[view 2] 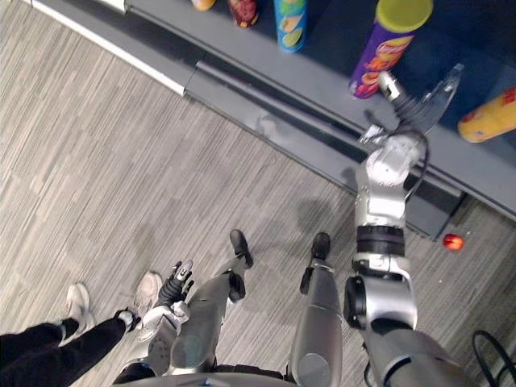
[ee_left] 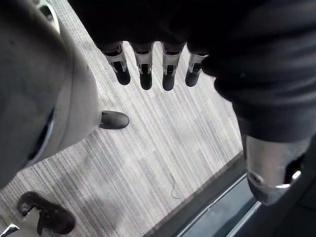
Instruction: Put the gum and the chips on the shelf.
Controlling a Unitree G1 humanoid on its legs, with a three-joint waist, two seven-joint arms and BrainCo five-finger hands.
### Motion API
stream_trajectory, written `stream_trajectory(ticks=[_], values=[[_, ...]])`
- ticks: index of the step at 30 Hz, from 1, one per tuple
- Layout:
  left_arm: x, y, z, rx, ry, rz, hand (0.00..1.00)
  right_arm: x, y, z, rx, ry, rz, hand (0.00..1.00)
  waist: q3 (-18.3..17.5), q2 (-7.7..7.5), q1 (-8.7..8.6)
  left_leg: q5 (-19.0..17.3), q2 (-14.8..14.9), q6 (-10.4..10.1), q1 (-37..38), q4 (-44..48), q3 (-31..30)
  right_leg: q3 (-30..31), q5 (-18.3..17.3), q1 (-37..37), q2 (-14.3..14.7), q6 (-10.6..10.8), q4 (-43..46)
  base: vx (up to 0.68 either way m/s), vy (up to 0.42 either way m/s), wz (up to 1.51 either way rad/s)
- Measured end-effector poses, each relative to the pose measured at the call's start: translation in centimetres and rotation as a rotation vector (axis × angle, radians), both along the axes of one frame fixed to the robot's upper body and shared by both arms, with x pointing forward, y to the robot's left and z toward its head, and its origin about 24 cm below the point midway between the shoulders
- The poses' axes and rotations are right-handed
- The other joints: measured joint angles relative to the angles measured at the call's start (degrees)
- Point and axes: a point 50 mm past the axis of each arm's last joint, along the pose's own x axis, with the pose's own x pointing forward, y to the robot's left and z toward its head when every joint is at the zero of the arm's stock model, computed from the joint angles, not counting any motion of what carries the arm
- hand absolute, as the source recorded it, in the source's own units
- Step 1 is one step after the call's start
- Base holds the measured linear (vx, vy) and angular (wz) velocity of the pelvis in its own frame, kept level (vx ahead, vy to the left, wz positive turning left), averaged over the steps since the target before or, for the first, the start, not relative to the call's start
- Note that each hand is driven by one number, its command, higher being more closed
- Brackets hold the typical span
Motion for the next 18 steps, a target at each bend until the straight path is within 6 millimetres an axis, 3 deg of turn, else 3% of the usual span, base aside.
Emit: stream_trajectory(ticks=[1,4,5,7,11,18], values=[[0.0,0.0,-0.1,-0.001,0.011,0.001,0.00,-0.1,0.1,-0.7,0.006,0.017,0.004,0.00,-0.12,-0.15,-0.11,-0.07,0.10,0.01,0.39,0.01,0.01,0.01,0.10,0.55,0.16,-0.04,-0.37,0.10,-0.022,-0.12],[-0.3,0.4,-0.7,0.027,0.056,-0.007,0.00,-1.3,0.9,-5.6,0.026,0.139,0.044,0.00,-0.41,-0.84,-1.27,-0.61,0.72,-0.51,3.75,-0.41,-0.21,-0.54,0.52,4.96,1.14,0.04,-3.08,0.11,-0.019,-0.08],[-0.3,0.5,-0.8,0.032,0.062,-0.009,0.00,-1.4,1.1,-6.0,0.028,0.150,0.050,0.00,-0.47,-0.98,-1.30,-0.62,0.73,-0.52,4.12,-0.56,-0.24,-0.57,0.52,5.36,1.20,0.04,-3.21,0.10,-0.017,-0.07],[-1.3,1.1,-1.6,0.059,0.126,-0.013,0.00,-3.0,2.2,-10.1,0.023,0.260,0.105,0.00,-2.50,-2.09,-1.93,-0.91,0.72,-0.91,6.54,-1.74,-0.62,-0.91,0.56,8.04,1.82,0.12,-5.03,0.11,-0.016,-0.08],[-3.3,2.3,-3.0,0.097,0.249,-0.011,0.00,-6.3,3.4,-15.4,0.020,0.417,0.191,0.00,-6.86,-3.88,-3.48,-0.99,0.26,-1.04,9.16,-3.75,-3.61,-1.53,2.46,12.98,3.07,0.77,-11.33,0.13,0.017,-0.02],[-6.2,4.0,-4.3,0.152,0.387,0.031,0.00,-12.3,6.0,-21.6,0.034,0.622,0.385,0.00,-12.39,-6.60,-4.44,-1.14,-1.04,-1.23,14.55,-8.67,-3.43,-0.51,6.93,20.03,3.86,2.00,-21.51,0.09,0.035,-0.13]])
